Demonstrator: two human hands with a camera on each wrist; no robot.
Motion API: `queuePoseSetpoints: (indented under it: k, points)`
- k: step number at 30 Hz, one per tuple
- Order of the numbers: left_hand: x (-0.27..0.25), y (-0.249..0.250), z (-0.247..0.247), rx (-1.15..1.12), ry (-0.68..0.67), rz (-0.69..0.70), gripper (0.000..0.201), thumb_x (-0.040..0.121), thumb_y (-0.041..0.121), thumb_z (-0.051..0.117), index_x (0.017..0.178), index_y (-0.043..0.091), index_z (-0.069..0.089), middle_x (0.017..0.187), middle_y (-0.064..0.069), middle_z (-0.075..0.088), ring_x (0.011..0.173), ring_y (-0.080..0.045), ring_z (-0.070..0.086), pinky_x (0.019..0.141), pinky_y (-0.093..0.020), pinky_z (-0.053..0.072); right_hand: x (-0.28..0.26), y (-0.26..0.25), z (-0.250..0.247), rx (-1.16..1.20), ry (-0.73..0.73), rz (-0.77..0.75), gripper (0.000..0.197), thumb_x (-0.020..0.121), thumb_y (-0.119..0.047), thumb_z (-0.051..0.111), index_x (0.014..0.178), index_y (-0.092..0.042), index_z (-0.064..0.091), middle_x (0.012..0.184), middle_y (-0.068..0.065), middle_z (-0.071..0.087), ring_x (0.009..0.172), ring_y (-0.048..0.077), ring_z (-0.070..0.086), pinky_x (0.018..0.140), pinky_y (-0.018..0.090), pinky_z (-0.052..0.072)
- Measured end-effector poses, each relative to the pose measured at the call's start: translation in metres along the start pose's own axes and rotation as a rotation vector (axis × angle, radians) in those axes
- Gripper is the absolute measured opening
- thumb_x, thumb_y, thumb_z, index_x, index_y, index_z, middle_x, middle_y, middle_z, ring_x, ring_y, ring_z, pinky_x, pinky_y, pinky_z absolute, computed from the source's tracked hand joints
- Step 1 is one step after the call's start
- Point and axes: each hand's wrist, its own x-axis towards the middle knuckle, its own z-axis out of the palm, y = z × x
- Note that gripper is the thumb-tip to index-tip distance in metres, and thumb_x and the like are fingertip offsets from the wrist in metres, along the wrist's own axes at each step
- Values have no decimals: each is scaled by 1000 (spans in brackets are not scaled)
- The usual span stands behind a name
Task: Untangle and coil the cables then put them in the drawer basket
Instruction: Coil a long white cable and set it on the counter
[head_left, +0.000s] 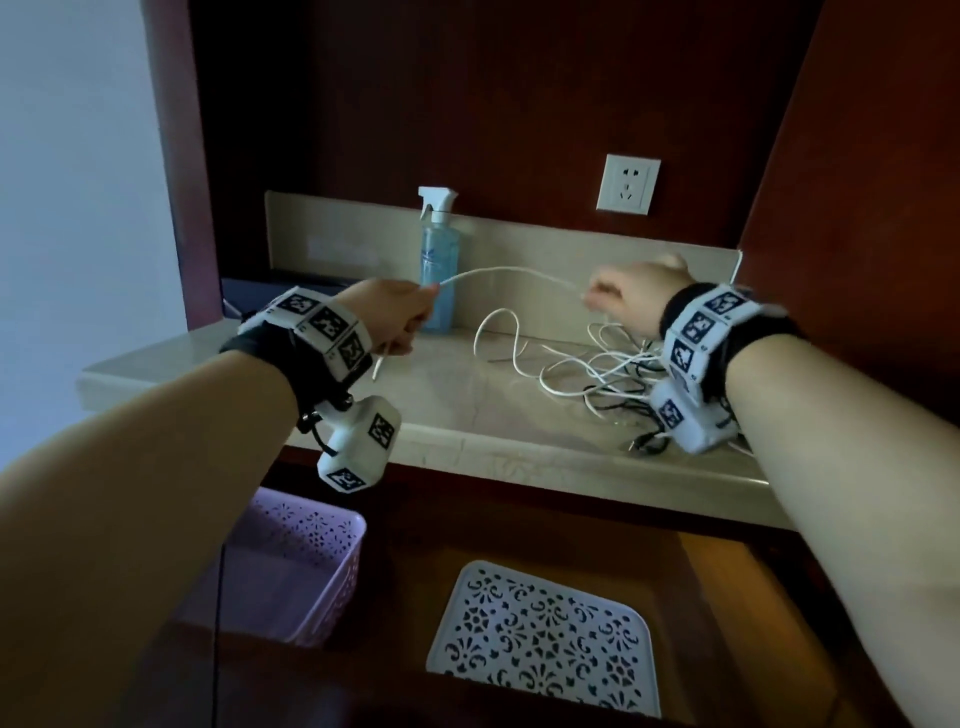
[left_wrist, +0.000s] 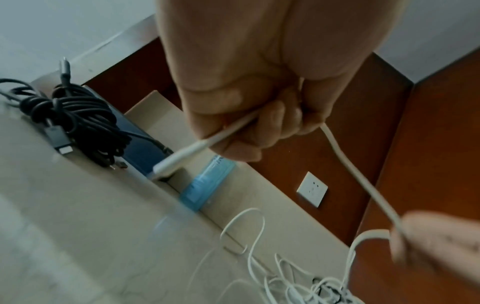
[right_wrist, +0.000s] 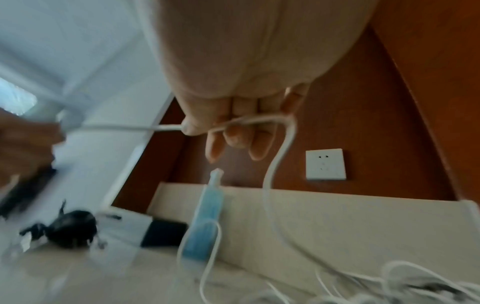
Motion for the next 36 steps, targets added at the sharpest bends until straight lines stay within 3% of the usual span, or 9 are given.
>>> queuePoseSetpoints:
  k: [3,7,12,15,19,23,27,31,36]
  points:
    - [1,10,-10,-103,-44,85,35,102,23,38,69,12,45,53,3,30,35,-4,27,41,-16,27,-4,1,13,122,-105,103,36,100,-37,28,88,-24,59,70,-13,47,89,16,47,96,35,26]
    - [1,13,-3,-64,-122,174,30,101,14,40,73,11,52,60,-1,38,39,-4,40,43,-14,33,0,-4,-10,587,370,301,29,99,-23,30,77,-19,49,65,-4,46,65,19,45,55,28,32]
    - [-3,12,4,-37,-197,210,38,102,24,37,67,11,47,60,-1,41,52,-14,39,55,-21,38,-32,-14,-71,625,826,314,30,100,-26,31,76,-25,50,62,-6,46,53,2,44,50,14,32]
    - [-11,16,5,-210,-294,201,36,103,25,33,71,13,45,55,1,36,46,-11,32,47,-21,30,-62,-33,-71,433,528,324,27,99,-27,36,89,-22,60,65,-4,48,58,11,44,55,27,32]
    - [-25,16,8,-359,-370,243,37,104,26,28,72,14,44,48,8,35,38,-5,25,37,-17,19,-107,-73,-46,409,78,408,31,99,-25,36,96,-16,66,70,-14,48,62,-1,43,53,13,31]
    - [-50,8,16,-291,-364,306,37,103,24,31,72,17,51,66,3,44,50,-8,39,48,-19,31,-144,-112,-17,500,150,489,29,99,-19,37,92,-20,65,61,-17,44,57,-5,45,58,17,34]
    - [-73,-6,14,-393,-344,328,37,103,20,33,72,19,54,71,5,48,50,-6,39,49,-18,29,-172,-137,7,541,346,645,28,97,-16,39,112,-23,61,78,-9,57,77,19,57,78,33,46]
    - [-96,-21,9,-535,-311,312,27,100,21,42,78,17,56,70,5,49,43,-4,32,40,-14,23,-194,-154,22,532,294,615,29,95,-21,46,122,-26,57,101,-5,63,90,12,56,76,21,38]
    - [-116,-35,23,-588,-218,166,19,98,33,47,97,18,58,90,4,64,40,-5,37,37,-15,27,-213,-145,28,507,413,454,18,93,-17,50,103,-15,65,86,-14,57,77,2,51,68,3,35]
